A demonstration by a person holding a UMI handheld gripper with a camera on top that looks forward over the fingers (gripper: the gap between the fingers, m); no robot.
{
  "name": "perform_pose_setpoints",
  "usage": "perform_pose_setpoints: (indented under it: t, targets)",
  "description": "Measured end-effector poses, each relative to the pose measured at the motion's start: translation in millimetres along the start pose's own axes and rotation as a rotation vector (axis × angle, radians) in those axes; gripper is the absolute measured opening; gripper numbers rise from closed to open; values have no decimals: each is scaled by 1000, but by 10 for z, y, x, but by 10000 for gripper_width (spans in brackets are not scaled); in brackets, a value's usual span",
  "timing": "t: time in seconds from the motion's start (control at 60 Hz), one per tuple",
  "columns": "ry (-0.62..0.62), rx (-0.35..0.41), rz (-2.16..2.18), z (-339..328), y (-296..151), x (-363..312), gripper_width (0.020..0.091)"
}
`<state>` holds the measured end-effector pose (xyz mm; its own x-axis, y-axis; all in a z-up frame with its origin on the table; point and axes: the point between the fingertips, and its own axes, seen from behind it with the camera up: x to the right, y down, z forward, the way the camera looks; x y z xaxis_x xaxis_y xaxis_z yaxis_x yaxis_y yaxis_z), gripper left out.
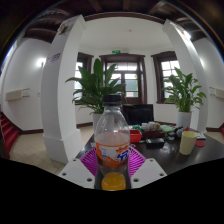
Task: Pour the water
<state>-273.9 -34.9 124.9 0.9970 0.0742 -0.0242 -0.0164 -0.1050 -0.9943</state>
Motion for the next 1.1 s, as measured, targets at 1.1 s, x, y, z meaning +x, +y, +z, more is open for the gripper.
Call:
perform_pose_setpoints:
  t: [1.1]
  targets:
    - [-41,220,1999,1080,-666,2642,354]
